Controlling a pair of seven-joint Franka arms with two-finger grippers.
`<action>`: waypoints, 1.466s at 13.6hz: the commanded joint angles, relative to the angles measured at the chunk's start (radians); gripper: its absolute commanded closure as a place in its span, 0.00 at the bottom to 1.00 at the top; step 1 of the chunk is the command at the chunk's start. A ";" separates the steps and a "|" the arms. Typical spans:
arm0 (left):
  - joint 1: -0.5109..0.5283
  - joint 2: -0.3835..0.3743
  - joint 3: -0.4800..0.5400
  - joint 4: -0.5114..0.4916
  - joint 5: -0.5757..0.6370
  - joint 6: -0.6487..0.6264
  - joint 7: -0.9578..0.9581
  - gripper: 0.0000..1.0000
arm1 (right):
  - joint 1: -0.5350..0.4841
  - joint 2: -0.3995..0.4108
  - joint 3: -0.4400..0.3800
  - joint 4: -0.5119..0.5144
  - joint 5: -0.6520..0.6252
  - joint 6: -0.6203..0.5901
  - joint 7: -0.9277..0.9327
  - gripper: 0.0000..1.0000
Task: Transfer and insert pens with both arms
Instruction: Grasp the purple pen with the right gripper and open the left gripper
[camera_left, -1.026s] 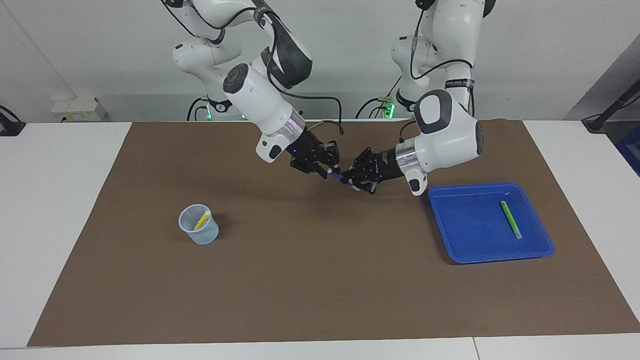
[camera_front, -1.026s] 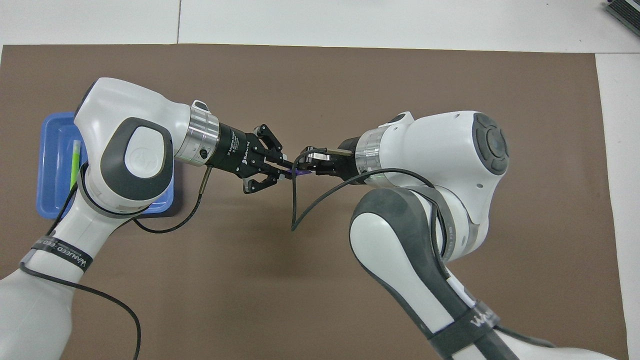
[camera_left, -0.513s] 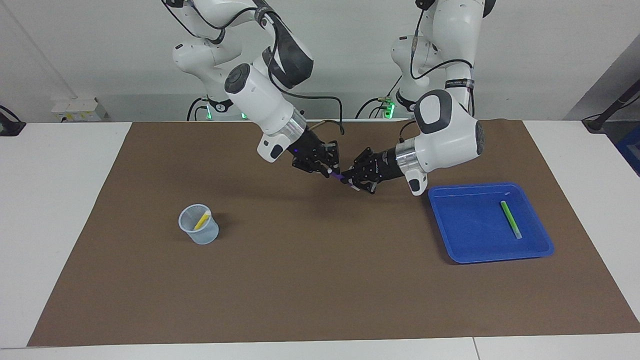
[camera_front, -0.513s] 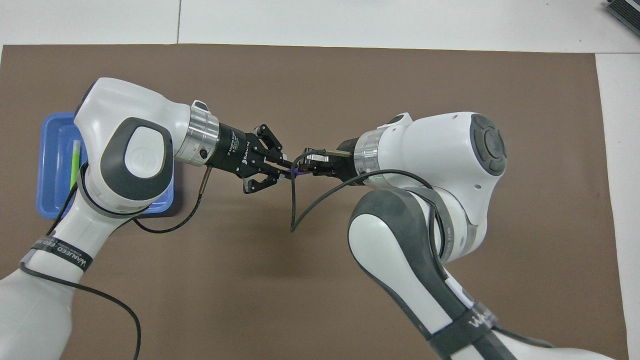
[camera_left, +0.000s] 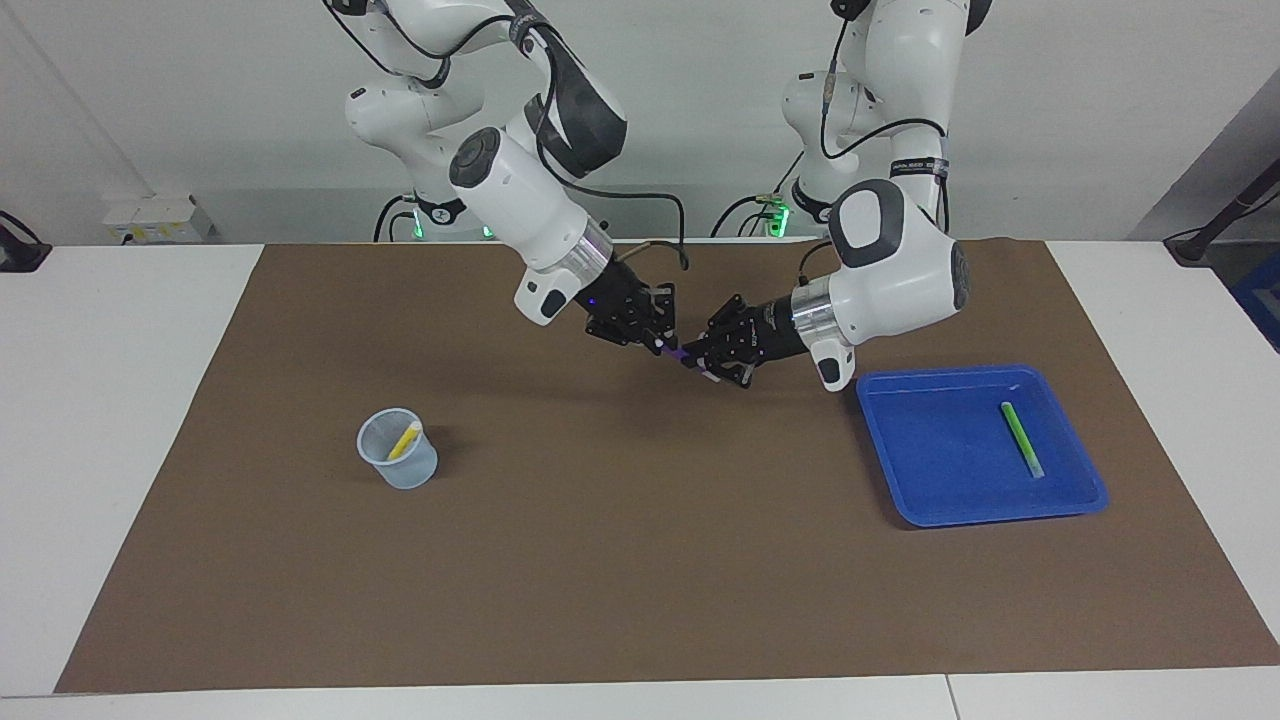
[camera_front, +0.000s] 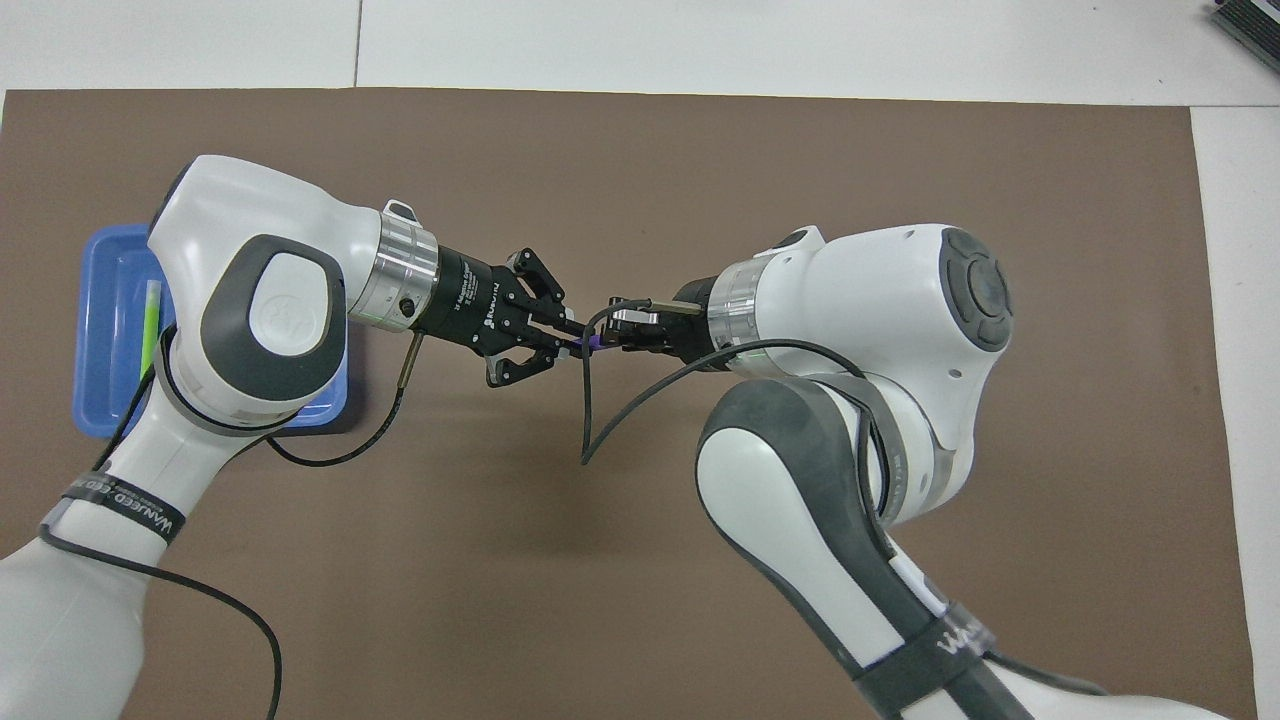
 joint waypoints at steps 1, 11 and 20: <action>-0.016 -0.027 0.013 -0.031 -0.020 0.021 -0.011 1.00 | -0.004 -0.005 0.003 -0.012 0.009 0.011 -0.027 0.94; -0.014 -0.046 0.018 -0.023 -0.007 0.024 0.006 0.00 | -0.064 -0.027 0.000 0.001 -0.073 -0.060 -0.050 1.00; -0.014 -0.153 0.016 -0.066 0.420 -0.191 0.362 0.00 | -0.386 -0.146 -0.006 0.043 -0.392 -0.427 -0.464 1.00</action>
